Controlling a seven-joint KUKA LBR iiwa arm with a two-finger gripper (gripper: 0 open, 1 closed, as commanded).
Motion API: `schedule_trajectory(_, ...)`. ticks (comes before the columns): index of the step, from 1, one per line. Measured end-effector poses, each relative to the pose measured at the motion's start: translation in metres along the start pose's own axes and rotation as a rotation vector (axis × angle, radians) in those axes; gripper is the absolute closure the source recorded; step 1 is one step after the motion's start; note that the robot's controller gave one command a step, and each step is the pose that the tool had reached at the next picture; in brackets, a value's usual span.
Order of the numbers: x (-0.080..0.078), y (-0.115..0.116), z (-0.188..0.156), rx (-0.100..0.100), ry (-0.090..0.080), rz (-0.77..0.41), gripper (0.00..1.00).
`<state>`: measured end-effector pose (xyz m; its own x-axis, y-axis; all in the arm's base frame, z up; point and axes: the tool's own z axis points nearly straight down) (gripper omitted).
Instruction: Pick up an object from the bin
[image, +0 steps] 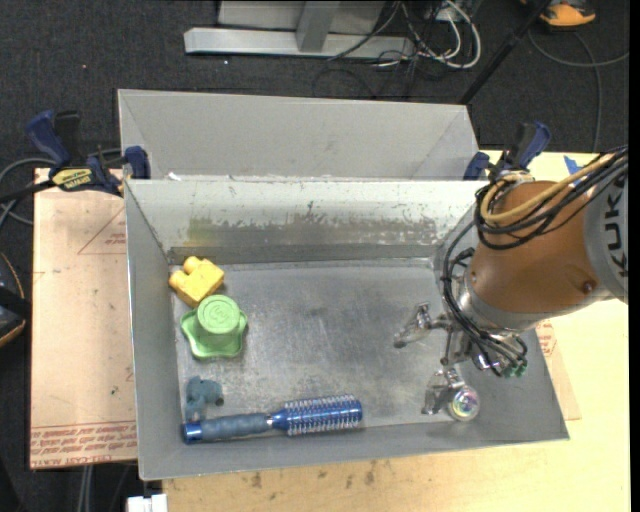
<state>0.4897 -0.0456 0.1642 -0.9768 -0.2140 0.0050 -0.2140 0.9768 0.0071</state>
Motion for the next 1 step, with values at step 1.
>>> schedule_trajectory(1, -0.0206, 0.0221, 0.0762, 0.002, 0.000, -0.034, 0.00)
